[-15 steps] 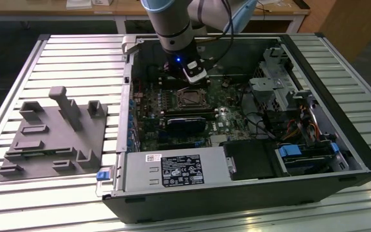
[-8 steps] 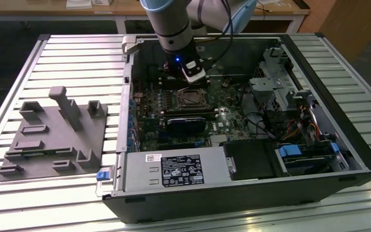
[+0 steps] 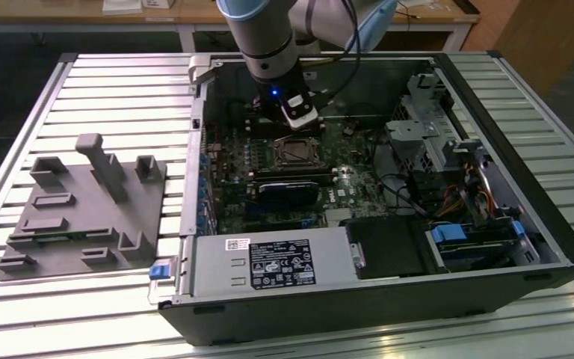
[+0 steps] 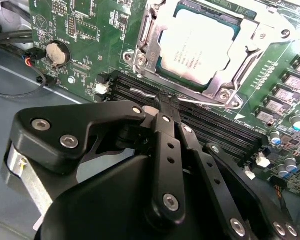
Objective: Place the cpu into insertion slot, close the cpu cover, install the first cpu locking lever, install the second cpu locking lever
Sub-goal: 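Install the first cpu locking lever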
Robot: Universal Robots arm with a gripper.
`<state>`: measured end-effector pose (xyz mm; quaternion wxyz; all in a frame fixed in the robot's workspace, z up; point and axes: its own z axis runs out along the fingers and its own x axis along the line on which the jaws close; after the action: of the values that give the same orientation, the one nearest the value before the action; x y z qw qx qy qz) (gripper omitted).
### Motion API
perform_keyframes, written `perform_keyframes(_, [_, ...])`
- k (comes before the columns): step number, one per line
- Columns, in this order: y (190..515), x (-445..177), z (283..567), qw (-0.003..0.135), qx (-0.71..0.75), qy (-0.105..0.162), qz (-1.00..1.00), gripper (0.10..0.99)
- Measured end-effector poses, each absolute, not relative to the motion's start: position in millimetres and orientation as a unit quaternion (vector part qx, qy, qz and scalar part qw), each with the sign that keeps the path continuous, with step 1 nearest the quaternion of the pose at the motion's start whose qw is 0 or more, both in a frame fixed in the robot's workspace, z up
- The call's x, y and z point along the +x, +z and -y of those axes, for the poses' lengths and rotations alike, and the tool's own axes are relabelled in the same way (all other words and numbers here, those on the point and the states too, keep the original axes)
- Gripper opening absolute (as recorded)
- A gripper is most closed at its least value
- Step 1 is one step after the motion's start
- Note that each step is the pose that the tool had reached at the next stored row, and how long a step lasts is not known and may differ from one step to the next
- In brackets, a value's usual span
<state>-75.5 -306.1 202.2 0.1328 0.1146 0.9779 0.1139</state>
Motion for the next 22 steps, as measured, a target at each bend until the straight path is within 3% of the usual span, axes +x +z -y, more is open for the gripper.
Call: perform_keyframes(22, [197.4, -73.2, 306.1, 0.134, 0.127, 0.115, -0.976, 0.106])
